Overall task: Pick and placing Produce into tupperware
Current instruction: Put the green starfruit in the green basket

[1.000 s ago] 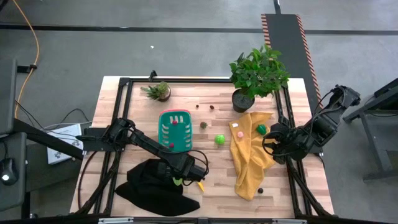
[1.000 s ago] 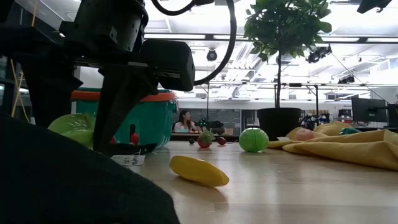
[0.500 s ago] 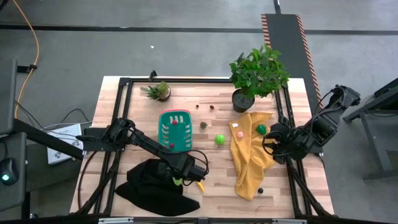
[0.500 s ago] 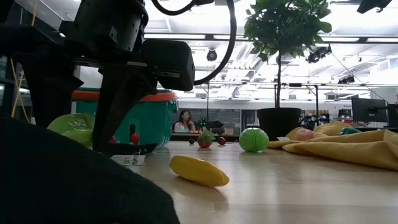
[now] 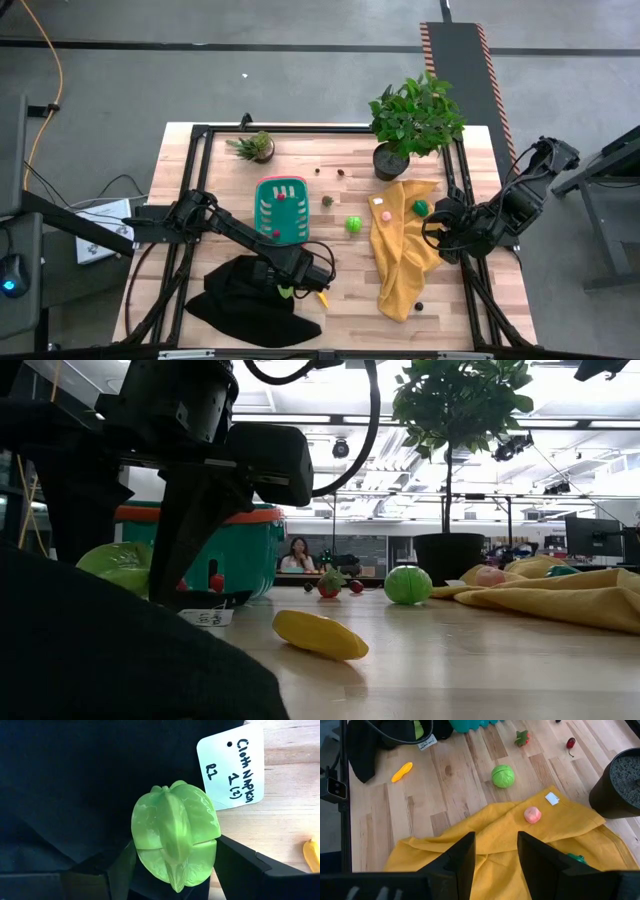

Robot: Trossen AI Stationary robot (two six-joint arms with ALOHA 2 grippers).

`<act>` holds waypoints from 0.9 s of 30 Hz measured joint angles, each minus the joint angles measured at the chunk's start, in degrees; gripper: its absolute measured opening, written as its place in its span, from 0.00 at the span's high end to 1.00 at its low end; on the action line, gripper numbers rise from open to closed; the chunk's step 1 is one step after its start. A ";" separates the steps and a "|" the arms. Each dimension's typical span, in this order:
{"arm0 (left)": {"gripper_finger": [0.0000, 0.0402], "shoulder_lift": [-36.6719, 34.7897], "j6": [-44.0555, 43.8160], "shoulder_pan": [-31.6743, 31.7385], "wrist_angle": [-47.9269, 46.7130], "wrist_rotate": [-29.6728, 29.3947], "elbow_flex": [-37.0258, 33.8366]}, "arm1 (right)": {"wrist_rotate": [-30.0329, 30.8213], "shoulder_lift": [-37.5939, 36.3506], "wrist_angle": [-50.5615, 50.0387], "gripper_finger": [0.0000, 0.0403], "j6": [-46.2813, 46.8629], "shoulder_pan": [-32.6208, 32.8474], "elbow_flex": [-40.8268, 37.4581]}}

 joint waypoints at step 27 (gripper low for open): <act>0.43 0.00 11.66 0.00 -15.08 -6.78 21.14 | 0.41 0.01 0.00 0.66 -0.01 0.02 0.00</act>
